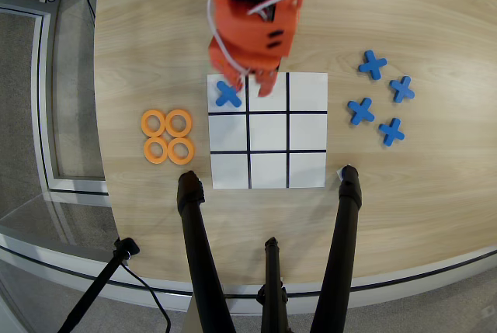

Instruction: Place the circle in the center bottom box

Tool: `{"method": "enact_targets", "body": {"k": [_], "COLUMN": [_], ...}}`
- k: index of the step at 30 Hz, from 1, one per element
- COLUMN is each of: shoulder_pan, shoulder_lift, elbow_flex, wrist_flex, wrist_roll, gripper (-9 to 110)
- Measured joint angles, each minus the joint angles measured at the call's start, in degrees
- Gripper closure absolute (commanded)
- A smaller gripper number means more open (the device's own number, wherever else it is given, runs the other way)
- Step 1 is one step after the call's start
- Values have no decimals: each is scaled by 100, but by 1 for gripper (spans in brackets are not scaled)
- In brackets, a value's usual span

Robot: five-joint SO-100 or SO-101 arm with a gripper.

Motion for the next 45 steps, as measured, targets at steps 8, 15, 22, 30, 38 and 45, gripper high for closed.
{"method": "enact_targets", "body": {"k": [8,15,22,30,38,45], "shoulder_pan": [782,1345,1591,1784,1925,1916], "shoulder_lift": [-2716,-3806,-4307,-4605,-4860,-5010], "elbow_flex": [-2039,-2698,-3085,-3270,-3278,-3278], "wrist_flex": [-492,-747,-861,-870,-1143,-1406], "wrist_roll": [-53,-519,-765,-940,-1020,-1099], "gripper": [88,86,86,86,86,86]}}
